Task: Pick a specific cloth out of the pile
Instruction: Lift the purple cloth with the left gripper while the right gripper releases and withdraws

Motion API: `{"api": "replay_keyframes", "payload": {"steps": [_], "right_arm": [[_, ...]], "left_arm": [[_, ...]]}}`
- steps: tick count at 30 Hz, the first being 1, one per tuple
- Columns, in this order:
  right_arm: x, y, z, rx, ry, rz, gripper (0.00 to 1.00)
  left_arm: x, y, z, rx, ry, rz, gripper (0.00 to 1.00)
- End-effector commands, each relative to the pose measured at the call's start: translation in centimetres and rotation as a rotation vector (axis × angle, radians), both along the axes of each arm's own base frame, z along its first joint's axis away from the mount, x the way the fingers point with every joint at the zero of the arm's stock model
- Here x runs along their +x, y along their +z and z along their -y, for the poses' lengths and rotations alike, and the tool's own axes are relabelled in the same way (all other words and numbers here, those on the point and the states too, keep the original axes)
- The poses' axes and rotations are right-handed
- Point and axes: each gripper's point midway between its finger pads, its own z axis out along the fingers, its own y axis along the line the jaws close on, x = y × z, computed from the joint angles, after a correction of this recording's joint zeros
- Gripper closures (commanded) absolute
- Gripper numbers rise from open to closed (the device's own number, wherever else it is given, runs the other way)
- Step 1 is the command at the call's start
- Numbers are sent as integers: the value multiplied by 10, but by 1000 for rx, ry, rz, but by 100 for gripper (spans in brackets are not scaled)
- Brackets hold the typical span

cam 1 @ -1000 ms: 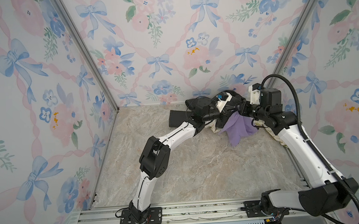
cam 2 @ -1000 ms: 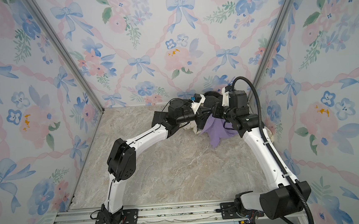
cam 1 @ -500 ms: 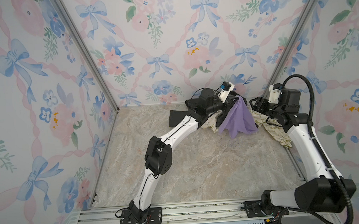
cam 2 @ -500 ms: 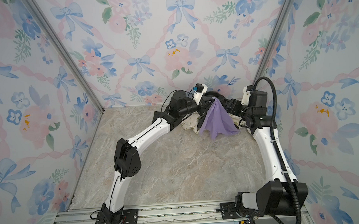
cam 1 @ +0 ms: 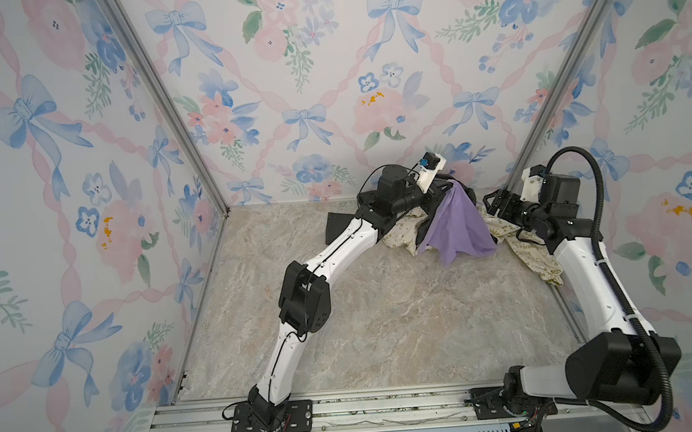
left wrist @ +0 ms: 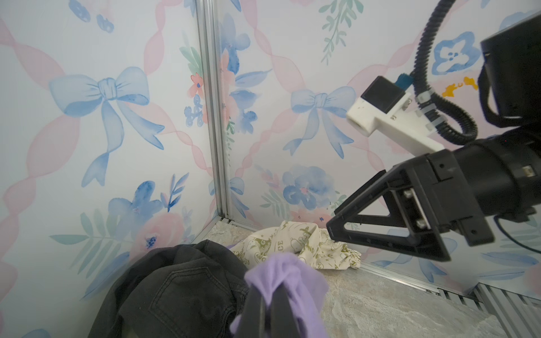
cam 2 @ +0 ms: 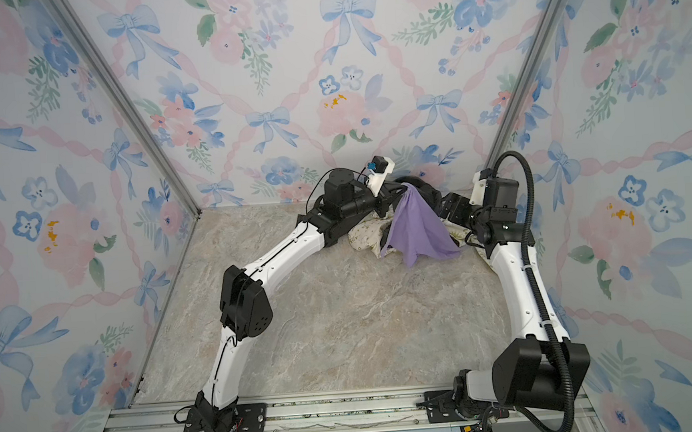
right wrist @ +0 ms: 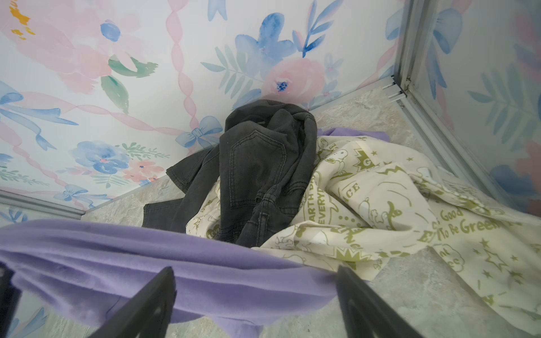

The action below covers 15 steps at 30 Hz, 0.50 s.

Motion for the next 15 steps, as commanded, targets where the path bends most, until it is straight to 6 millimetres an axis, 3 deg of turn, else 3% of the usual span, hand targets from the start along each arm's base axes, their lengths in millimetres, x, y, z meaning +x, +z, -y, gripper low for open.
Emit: {"api": "replay_keyframes", "payload": {"steps": [1, 8, 15], "right_arm": [[-1, -5, 13, -4, -29, -28, 11], [-11, -6, 35, -4, -116, -28, 8], [-10, -7, 37, 15, -152, -23, 7]], "left_arm": [[-26, 90, -24, -107, -5, 166, 100], [-32, 140, -35, -182, 38, 250, 100], [-53, 181, -44, -253, 40, 317, 100]]}}
